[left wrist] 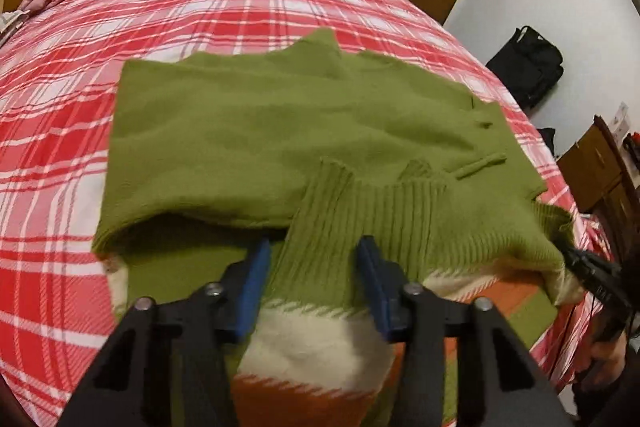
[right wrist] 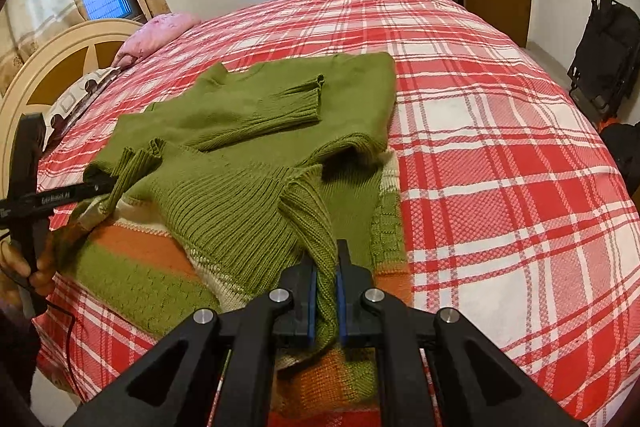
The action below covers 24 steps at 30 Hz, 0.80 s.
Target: Fold small clothes
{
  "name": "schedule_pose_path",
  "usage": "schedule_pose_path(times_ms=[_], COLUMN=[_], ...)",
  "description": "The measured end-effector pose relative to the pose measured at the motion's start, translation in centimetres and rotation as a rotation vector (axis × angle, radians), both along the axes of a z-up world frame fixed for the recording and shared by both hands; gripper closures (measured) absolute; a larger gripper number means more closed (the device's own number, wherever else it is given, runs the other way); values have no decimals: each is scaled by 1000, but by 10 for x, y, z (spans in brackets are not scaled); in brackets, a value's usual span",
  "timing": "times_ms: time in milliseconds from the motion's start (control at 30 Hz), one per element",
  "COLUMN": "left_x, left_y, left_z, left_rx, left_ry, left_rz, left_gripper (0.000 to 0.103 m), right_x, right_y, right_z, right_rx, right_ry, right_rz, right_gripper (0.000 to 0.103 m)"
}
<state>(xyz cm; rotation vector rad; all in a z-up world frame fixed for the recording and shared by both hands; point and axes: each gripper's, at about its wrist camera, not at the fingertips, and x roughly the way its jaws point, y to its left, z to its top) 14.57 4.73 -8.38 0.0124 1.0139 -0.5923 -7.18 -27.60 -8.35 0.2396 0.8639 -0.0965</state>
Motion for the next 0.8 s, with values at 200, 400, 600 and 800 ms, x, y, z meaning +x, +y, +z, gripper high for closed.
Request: schedule_pose_path(times_ms=[200, 400, 600, 800], left_x=[-18, -29, 6, 40], left_y=[11, 29, 46, 53], left_z=[20, 75, 95, 83], left_rx=[-125, -199, -192, -174], left_ry=[-38, -169, -212, -183], left_rz=[4, 40, 149, 239], left_gripper=[94, 94, 94, 94], right_x=[-6, 18, 66, 105], right_y=[0, -4, -13, -24], right_z=[22, 77, 97, 97], right_rx=[-5, -18, -98, -123], right_ry=[-54, -163, -186, -170], right_rz=[17, 64, 75, 60], right_gripper=[96, 96, 96, 96])
